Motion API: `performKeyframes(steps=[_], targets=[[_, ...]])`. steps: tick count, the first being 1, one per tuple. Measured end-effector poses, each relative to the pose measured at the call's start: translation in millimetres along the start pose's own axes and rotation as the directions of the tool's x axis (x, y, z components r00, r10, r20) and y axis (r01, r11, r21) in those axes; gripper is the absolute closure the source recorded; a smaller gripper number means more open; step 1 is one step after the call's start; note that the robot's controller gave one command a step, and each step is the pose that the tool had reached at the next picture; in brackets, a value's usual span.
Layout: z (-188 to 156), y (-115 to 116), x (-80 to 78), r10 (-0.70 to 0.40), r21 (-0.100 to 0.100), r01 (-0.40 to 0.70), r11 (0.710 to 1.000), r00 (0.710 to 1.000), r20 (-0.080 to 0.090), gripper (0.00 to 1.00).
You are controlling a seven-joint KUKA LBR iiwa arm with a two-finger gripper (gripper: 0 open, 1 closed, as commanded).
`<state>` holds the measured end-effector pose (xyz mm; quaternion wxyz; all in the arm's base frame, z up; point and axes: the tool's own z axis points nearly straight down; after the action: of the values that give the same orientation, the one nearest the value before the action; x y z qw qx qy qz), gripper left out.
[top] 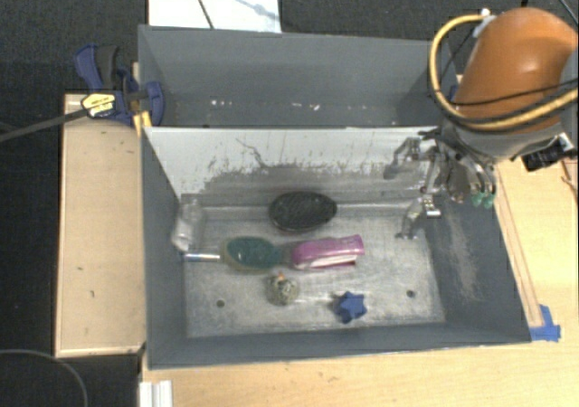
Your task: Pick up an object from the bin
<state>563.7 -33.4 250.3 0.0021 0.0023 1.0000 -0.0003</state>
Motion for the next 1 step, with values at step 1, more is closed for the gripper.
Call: performKeyframes(steps=[1], targets=[[100.0, 56.6, -4.0, -0.228, -0.004, 0.228, 0.974, 0.974, -0.007, 0.00]])
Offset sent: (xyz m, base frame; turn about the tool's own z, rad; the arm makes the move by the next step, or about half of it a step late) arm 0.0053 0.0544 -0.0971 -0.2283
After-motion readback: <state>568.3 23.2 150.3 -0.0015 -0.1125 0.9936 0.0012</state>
